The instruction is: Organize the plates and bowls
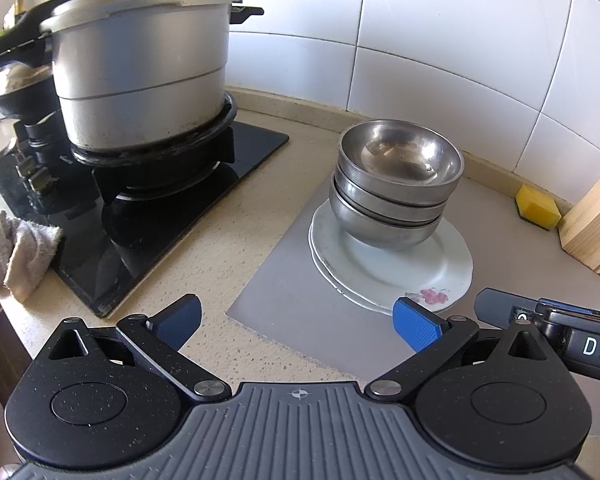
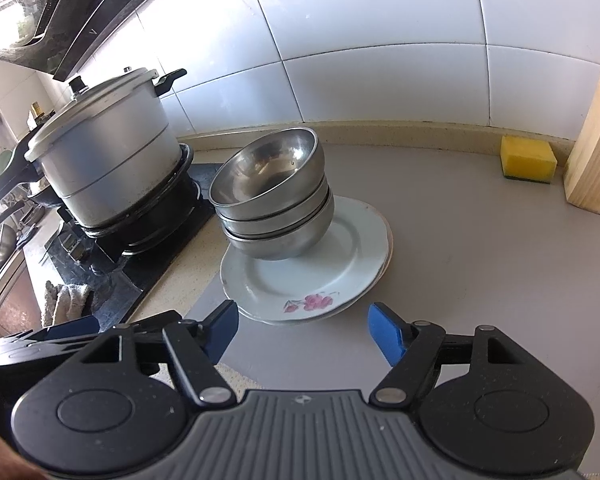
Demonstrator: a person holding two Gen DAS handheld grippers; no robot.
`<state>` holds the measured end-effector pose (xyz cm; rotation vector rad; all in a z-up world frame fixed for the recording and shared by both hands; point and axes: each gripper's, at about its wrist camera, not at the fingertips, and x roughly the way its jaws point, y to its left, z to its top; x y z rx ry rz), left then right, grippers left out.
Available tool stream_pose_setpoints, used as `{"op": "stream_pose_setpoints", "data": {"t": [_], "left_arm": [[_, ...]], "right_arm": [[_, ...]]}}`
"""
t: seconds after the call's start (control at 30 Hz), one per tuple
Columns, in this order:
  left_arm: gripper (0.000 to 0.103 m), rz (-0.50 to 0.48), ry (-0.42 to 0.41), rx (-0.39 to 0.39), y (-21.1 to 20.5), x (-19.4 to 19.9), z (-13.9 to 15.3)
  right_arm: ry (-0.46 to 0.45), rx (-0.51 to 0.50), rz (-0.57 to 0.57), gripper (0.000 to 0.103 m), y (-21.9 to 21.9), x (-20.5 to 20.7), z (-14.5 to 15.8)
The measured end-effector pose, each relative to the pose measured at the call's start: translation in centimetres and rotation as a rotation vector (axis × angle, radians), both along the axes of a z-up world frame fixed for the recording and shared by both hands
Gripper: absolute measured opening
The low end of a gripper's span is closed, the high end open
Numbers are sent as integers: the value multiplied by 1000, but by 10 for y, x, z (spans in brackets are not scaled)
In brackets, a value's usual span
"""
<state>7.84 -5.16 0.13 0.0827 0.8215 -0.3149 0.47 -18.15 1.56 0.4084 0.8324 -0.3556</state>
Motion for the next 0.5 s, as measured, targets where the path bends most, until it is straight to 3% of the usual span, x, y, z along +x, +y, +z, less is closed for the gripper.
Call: {"op": "stream_pose_setpoints", "data": {"t": [0.5], "left_arm": [[97,-6,10,-3,-2,5,-1]], "right_arm": [[12,10,-14,57,-5,3,-2]]}}
